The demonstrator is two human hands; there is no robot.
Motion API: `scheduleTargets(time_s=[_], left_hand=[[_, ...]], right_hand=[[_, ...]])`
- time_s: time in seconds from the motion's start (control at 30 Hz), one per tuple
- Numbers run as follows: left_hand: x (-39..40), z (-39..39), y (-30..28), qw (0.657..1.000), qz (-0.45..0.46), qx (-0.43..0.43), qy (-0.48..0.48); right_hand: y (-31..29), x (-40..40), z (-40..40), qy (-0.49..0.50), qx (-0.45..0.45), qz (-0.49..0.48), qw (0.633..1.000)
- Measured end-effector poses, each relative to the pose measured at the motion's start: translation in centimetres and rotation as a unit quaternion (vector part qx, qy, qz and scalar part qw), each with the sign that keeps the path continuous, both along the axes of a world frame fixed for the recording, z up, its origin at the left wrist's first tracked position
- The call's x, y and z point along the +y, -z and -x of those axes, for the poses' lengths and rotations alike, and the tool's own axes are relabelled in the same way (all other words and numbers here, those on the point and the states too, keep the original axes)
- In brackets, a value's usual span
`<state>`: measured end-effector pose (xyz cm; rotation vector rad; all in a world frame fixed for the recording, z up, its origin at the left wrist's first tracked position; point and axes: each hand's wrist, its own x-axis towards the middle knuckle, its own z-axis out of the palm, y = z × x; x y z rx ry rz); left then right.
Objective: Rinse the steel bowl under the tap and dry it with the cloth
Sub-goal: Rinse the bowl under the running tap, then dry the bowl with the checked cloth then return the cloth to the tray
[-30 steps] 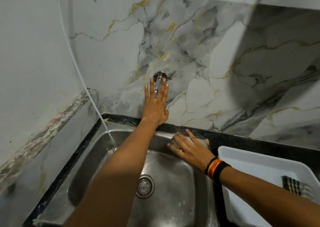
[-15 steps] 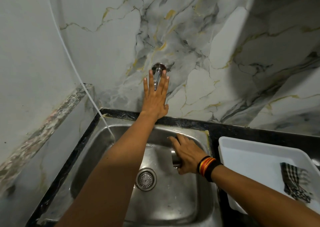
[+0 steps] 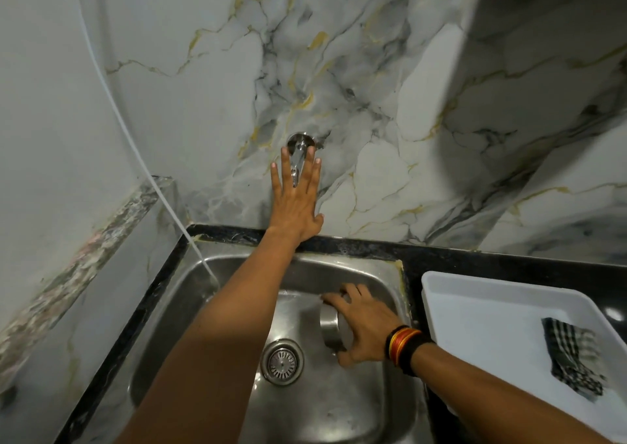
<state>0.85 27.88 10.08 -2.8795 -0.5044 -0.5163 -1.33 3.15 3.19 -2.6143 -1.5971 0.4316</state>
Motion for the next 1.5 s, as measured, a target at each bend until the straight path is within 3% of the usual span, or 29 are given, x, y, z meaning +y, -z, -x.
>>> scheduleTargets(time_s=[0.13, 0.27, 0.33, 0.4, 0.47, 0.57, 0.67, 0.77, 0.97, 1.03, 1.13, 1.27, 1.4, 1.5], left_hand=[[-0.1, -0.4, -1.4, 0.996, 0.042, 0.072, -0.022], [0.8, 0.1, -3.3, 0.984, 0.102, 0.147, 0.017], [0.6, 2.0, -3.8, 0.985, 0.116, 0.094, 0.082], [-0.8, 4.4, -3.3, 0.975, 0.176, -0.017, 0.135], [-3.4, 7.0, -2.8, 0.929, 0.326, -0.082, 0.158], [-8.5, 10.6, -1.6, 0.823, 0.543, -0.052, 0.155], [-13.3, 11.6, -0.3, 0.778, 0.599, -0.009, 0.19], [-16.8, 10.4, -0.1, 0.766, 0.612, -0.026, 0.195], [-22.0, 6.7, 0.0, 0.792, 0.568, -0.098, 0.202], [-24.0, 5.5, 0.5, 0.801, 0.55, -0.121, 0.206], [-27.8, 3.7, 1.8, 0.805, 0.534, -0.135, 0.22], [-32.1, 2.8, 3.0, 0.798, 0.543, -0.167, 0.202], [-34.8, 1.8, 4.0, 0.803, 0.536, -0.17, 0.195], [-35.9, 1.4, 4.3, 0.803, 0.544, -0.154, 0.188]], right_hand=[[0.5, -0.5, 0.3, -0.009, 0.027, 0.015, 0.999], [0.0, -1.1, 0.4, 0.042, 0.082, -0.056, 0.994], [-0.6, -1.6, -0.2, 0.055, 0.112, -0.097, 0.987], [-1.6, -2.9, -0.7, 0.134, 0.172, -0.213, 0.952], [-2.4, -4.5, -1.4, 0.192, 0.199, -0.321, 0.906], [-3.3, -6.8, -2.0, 0.235, 0.226, -0.424, 0.845], [-4.1, -8.6, -2.1, 0.224, 0.245, -0.457, 0.825], [-4.7, -10.8, -2.5, 0.215, 0.299, -0.472, 0.801], [-6.8, -17.0, -3.9, 0.216, 0.369, -0.469, 0.773], [-7.4, -19.2, -4.7, 0.212, 0.377, -0.448, 0.782], [-6.0, -24.3, -7.8, 0.239, 0.296, -0.406, 0.831], [0.8, -33.3, -14.4, 0.363, 0.038, -0.239, 0.9], [7.3, -39.9, -16.9, 0.433, 0.049, -0.045, 0.899], [9.5, -40.5, -17.5, 0.422, 0.065, -0.012, 0.904]])
